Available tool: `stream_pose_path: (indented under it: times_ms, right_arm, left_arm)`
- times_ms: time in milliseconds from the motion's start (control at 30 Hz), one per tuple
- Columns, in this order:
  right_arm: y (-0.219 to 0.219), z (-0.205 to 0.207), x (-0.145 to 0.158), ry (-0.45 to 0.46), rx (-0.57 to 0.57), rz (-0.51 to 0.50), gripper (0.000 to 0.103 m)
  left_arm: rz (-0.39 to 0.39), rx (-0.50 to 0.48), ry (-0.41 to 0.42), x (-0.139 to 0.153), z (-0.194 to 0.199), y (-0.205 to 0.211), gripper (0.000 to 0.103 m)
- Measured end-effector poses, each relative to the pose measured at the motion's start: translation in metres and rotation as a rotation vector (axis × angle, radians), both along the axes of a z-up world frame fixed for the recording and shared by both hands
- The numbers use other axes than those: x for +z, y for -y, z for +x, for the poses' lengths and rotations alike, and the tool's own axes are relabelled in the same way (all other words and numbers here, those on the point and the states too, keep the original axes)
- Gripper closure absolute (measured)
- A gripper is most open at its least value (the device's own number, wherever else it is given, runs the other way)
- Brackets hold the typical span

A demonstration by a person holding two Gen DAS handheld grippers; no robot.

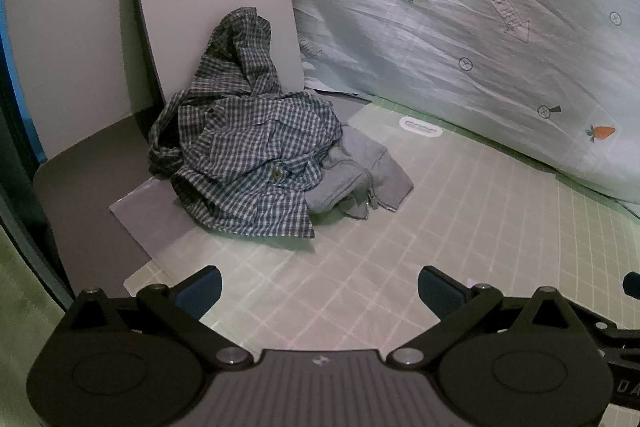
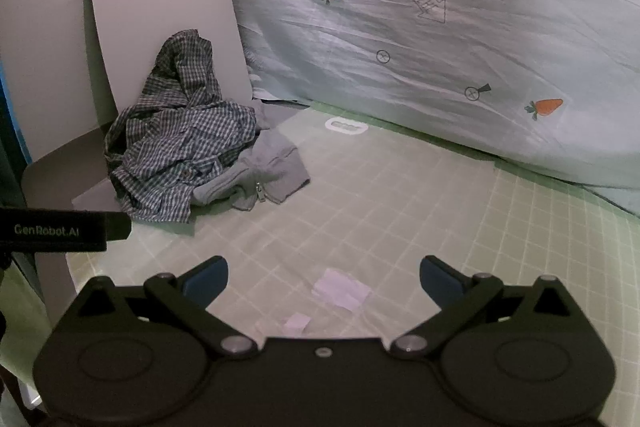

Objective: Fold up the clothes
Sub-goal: 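Move both grippers toward the checked shirt on the grey hoodie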

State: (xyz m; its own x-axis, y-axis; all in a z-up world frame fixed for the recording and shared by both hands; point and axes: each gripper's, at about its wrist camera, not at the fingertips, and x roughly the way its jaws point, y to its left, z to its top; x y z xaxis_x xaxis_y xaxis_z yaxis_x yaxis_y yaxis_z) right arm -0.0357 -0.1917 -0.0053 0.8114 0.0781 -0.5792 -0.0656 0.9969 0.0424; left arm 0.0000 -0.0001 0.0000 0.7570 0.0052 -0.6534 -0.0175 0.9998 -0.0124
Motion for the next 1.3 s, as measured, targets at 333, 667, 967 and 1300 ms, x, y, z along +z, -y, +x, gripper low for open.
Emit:
stream_pose_path:
  times_ms: [333, 667, 967, 1300]
  right_arm:
    - [-0.0020, -0.0029, 0.0016, 0.002, -0.008, -0.001, 0.000]
    - [-0.0008, -0.0039, -0.0003, 0.005, -0.012, -0.010, 0.000]
    - [0.0029, -0.0044, 0.0016, 0.005, -0.020, -0.008, 0.000]
    - [0.0035, -0.0049, 0.0012, 0.004, -0.021, -0.008, 0.000]
  left_arm:
    - [0.000, -0.003, 0.003, 0.0008, 0.0002, -0.0017, 0.000]
    - [0.009, -0.002, 0.010, -0.0008, -0.0005, -0.0025, 0.000]
    - [0.006, -0.002, 0.006, -0.0002, -0.0021, -0.0032, 0.000]
    - [0.004, -0.002, 0.004, -0.0006, -0.0021, -0.0035, 0.000]
